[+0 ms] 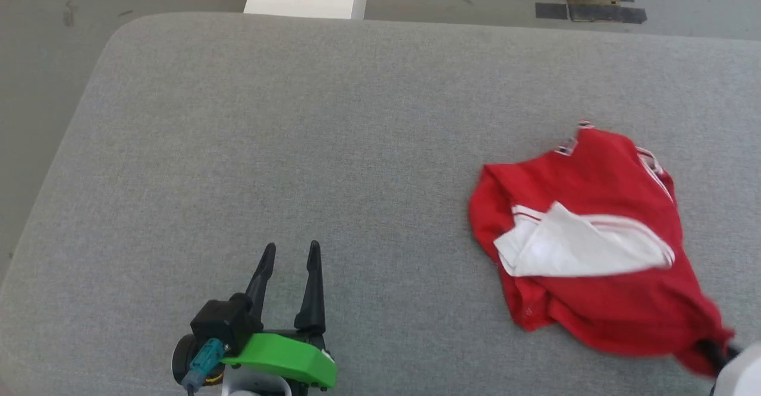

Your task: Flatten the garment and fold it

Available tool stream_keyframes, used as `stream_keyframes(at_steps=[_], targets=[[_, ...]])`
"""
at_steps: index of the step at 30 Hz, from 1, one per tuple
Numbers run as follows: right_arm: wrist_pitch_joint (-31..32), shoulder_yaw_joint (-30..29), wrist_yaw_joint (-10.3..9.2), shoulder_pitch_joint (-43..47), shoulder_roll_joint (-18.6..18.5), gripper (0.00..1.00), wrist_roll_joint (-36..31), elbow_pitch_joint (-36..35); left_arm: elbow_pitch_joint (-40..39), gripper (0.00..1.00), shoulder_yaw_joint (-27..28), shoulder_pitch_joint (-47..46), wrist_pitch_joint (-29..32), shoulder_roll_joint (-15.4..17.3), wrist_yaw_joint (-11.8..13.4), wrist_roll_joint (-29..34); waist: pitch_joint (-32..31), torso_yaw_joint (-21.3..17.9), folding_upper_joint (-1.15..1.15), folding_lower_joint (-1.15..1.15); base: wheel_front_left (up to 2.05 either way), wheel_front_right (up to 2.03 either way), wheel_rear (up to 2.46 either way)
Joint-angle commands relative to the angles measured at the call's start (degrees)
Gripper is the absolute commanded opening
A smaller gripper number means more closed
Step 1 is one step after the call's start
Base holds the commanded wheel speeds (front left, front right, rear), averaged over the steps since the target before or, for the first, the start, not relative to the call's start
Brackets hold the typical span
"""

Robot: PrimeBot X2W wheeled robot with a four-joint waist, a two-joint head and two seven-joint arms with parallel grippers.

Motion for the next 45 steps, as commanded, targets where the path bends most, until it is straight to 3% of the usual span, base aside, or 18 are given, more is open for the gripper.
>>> stream_keyframes(at_steps=[1,2,4,5,6,7,11,15,22,28,33,34,35,36,37,45], targets=[[-0.8,0.1,-0.09,1.1,1.4,0.0,-0.6,0.7,0.0,1.0,0.3,0.4,-0.3,-0.1,-0.1,0.1,0.2,0.1,0.0,0.0,0.0,0.0,0.0],[-1.5,0.2,-0.09,1.5,2.1,0.0,-0.9,1.4,0.0,1.0,0.4,0.4,-0.3,-0.1,-0.1,0.1,0.2,0.0,0.0,0.0,0.0,0.0,0.0],[-3.4,0.8,-0.09,1.5,2.7,0.2,-1.8,3.2,0.1,1.0,0.5,0.4,-0.3,-0.1,-0.2,0.3,0.2,-0.2,0.0,0.0,0.0,0.0,0.0],[-4.8,0.6,-0.09,0.9,3.3,0.48,-2.2,4.2,0.2,1.0,0.5,0.4,-0.3,-0.1,-0.2,0.4,0.1,-0.4,0.0,0.0,0.0,0.0,0.0],[-5.8,0.6,-0.09,0.4,3.5,0.98,-2.8,5.0,0.2,1.0,0.5,0.3,-0.3,-0.1,-0.3,0.5,0.1,-0.5,0.0,0.0,0.0,0.0,0.0],[-6.7,1.1,-0.09,-0.1,3.4,1.0,-3.6,5.9,0.3,1.0,0.5,0.3,-0.3,-0.1,-0.4,0.6,0.0,-0.7,0.0,0.0,0.0,0.0,0.0],[-8.7,2.5,-0.09,-3.0,3.8,1.0,-3.2,6.5,0.4,1.0,0.6,0.2,-0.3,-0.1,-0.4,0.7,-0.1,-1.3,0.0,0.0,0.0,0.0,0.0],[-8.4,3.0,-0.09,-6.3,2.8,1.0,-1.5,2.6,0.3,1.0,0.7,0.1,-0.3,-0.1,-0.4,0.8,0.0,-1.8,0.0,0.0,0.0,0.0,0.0],[-2.8,8.9,-0.09,-12.6,-3.4,1.0,0.5,-1.3,0.6,1.0,0.1,-0.5,-0.3,-0.1,-0.6,0.4,0.5,-1.4,0.0,0.0,0.0,0.0,0.0],[1.2,19.1,-0.09,-20.6,-9.1,1.0,2.1,5.8,1.0,1.0,-1.1,-1.7,-0.3,-0.1,-0.8,0.1,2.2,1.1,0.0,0.0,0.0,0.0,0.0],[1.3,24.5,-0.09,-25.1,-11.1,1.0,3.5,14.1,1.4,1.0,-1.5,-2.2,-0.3,-0.1,-0.8,0.1,2.9,3.5,0.0,0.0,0.0,0.0,0.0],[1.5,25.2,-0.09,-25.5,-11.4,0.97,3.6,15.6,1.4,1.0,-1.5,-2.3,-0.3,-0.1,-0.8,0.1,2.9,3.9,0.0,0.0,0.0,0.0,0.0],[1.8,26.5,-0.09,-25.9,-12.0,0.42,3.6,17.1,1.4,1.0,-1.6,-2.3,-0.3,-0.1,-0.8,0.0,2.8,4.4,0.0,0.0,0.0,0.0,0.0],[1.8,27.2,-0.09,-26.1,-12.2,0.32,3.8,18.3,1.5,1.0,-1.6,-2.2,-0.3,-0.1,-0.7,0.0,2.7,4.7,0.0,0.0,0.0,0.0,0.0],[1.3,27.5,-0.09,-26.4,-12.1,0.0,4.2,19.4,1.5,1.0,-1.6,-2.1,-0.3,-0.1,-0.7,-0.1,2.5,5.0,0.0,0.0,0.0,0.0,0.0],[-3.5,26.5,-0.09,-30.3,-13.1,0.0,5.0,18.9,2.0,1.0,-1.1,-0.2,-0.3,-0.1,-0.5,-0.6,-1.8,5.5,0.0,0.0,0.0,0.0,0.0]])
